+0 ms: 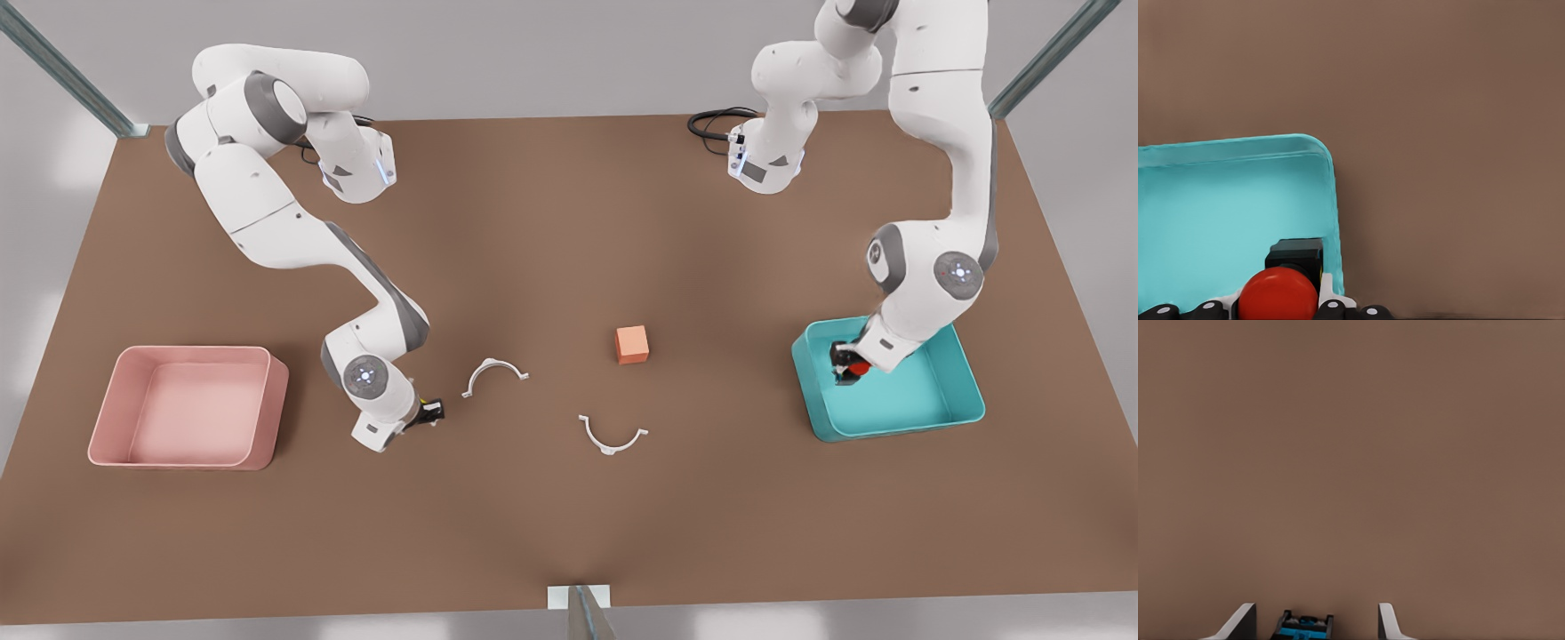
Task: Place the red button in the blue storage box with the left arm, and place the yellow button in the pink storage box with the right arm
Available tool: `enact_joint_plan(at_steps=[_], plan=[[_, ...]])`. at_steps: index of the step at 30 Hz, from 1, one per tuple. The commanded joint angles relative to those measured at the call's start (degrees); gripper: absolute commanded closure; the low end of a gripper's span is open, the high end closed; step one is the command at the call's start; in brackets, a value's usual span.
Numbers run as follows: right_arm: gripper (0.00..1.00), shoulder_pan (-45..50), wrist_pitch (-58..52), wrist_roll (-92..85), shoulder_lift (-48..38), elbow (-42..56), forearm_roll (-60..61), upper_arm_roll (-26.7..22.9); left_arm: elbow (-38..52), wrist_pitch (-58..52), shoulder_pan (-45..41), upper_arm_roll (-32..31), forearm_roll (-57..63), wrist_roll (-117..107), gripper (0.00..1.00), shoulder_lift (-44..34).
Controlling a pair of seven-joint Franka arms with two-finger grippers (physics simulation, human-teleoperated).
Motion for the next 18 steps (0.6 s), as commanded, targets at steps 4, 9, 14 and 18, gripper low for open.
enact_joint_plan(at_steps=[4,9,14,18], plan=[[0.36,0.01,0.29,0.66,0.05,0.05,-0.33,0.01,1.15,-4.7,6.4,0.08,-3.18,37.79,0.56,5.5],[0.41,0.1,-0.06,0.66,-0.03,0.57,-0.33,0.28,3.97,-0.66,7.72,0.17,-6.08,42.27,0.52,13.67],[0.33,0.19,-0.41,0.75,-0.03,0.31,-0.33,0.37,3.97,0.31,7.55,0.17,-10.82,40.17,0.0,14.73],[0.24,0.1,-0.85,0.83,-0.03,-0.82,-0.32,0.37,4.06,-1.62,5.97,0.08,-10.56,26.04,0.0,7.8]])
